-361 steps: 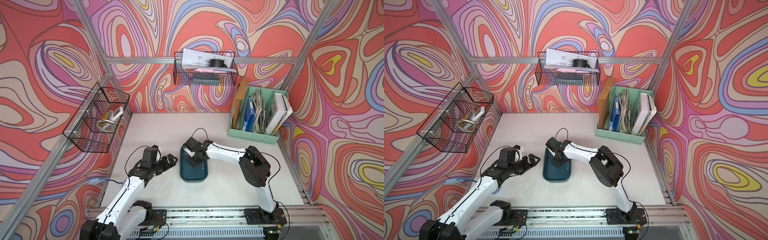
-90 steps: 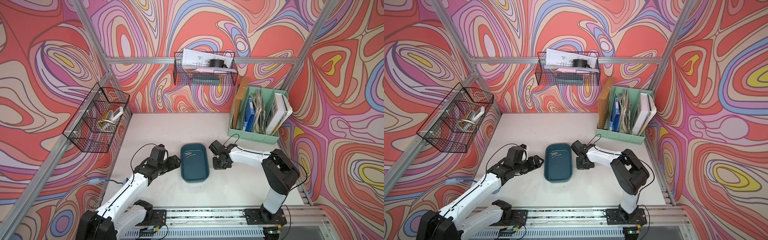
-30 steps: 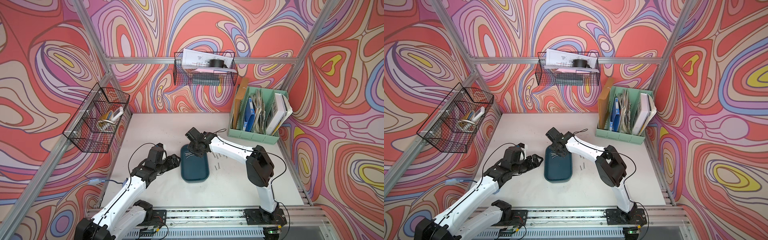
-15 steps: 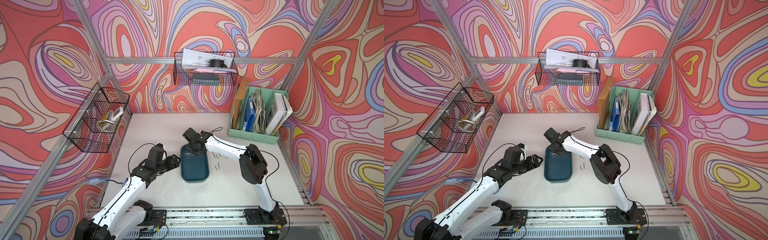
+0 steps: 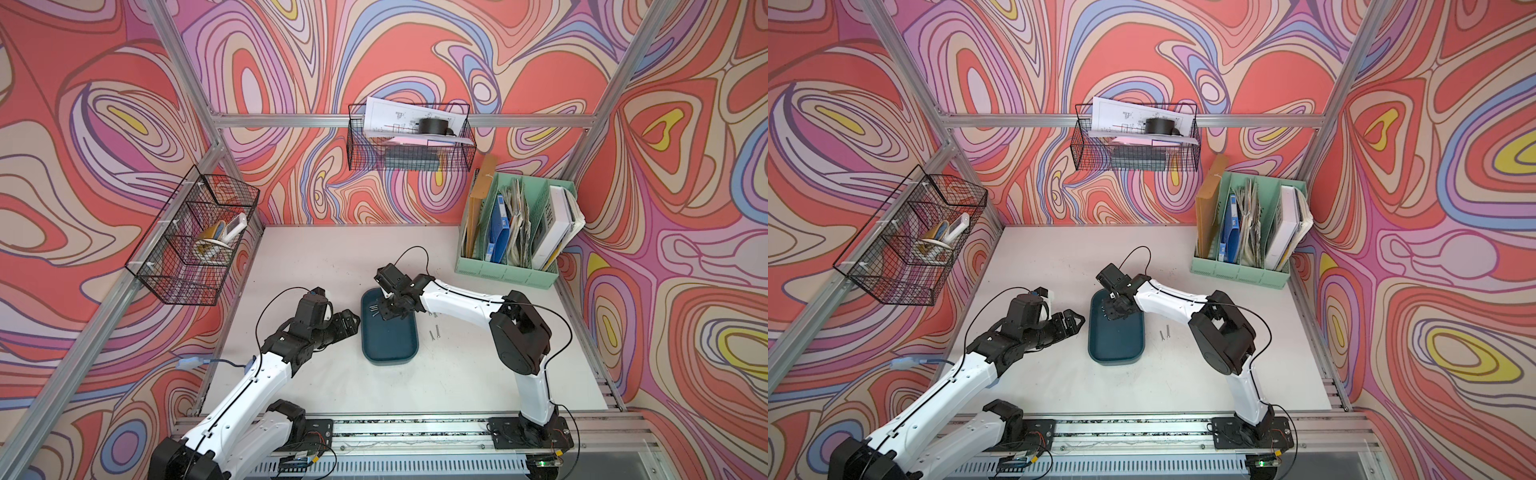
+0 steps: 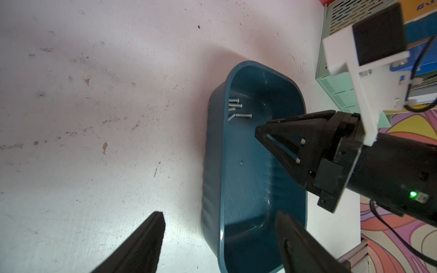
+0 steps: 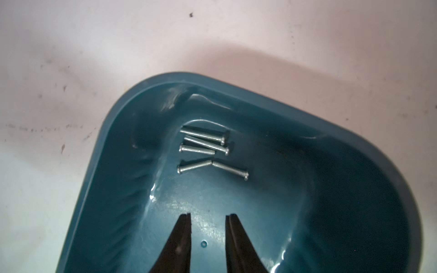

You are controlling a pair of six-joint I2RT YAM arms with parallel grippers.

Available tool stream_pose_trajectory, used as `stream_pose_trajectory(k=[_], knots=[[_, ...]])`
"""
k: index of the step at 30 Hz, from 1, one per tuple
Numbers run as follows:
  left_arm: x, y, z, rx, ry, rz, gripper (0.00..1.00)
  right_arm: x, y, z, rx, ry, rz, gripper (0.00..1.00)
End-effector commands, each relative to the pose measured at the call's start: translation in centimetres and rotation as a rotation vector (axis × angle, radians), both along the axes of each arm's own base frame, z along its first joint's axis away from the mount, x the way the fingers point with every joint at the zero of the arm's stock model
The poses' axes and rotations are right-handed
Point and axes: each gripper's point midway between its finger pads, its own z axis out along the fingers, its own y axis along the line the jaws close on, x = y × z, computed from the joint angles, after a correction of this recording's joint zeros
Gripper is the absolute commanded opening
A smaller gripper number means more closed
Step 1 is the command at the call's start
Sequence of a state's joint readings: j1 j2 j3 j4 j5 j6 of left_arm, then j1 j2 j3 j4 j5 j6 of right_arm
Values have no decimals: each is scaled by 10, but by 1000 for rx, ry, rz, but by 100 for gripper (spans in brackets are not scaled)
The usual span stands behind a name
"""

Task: Take out the screws from the storage box
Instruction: Pick up the screw from the storage box.

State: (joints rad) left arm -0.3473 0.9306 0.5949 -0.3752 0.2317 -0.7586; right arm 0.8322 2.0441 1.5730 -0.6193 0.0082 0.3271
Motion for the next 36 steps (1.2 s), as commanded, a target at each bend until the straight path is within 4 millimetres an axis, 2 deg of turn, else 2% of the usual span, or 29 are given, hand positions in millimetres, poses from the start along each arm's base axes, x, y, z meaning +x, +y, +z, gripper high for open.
stream_pose_trajectory(k=[1,6,12,20,25,36], knots=[[-5,2,-4,16,9,-7,80,-2,7,4,-47,-40,198,32],[-5,2,-2,13,3,-8,80,10,-3,-4,-142,-78,220,33],[-5,2,-2,13,3,-8,80,14,-8,-10,-182,-86,261,33],[-6,2,-2,17,5,-11,80,18,-9,-21,-213,-83,288,35],[-7,3,-2,20,5,-10,80,23,-8,-26,-224,-85,294,43],[-8,5,0,26,2,-5,80,32,-9,-36,-258,-85,297,41]])
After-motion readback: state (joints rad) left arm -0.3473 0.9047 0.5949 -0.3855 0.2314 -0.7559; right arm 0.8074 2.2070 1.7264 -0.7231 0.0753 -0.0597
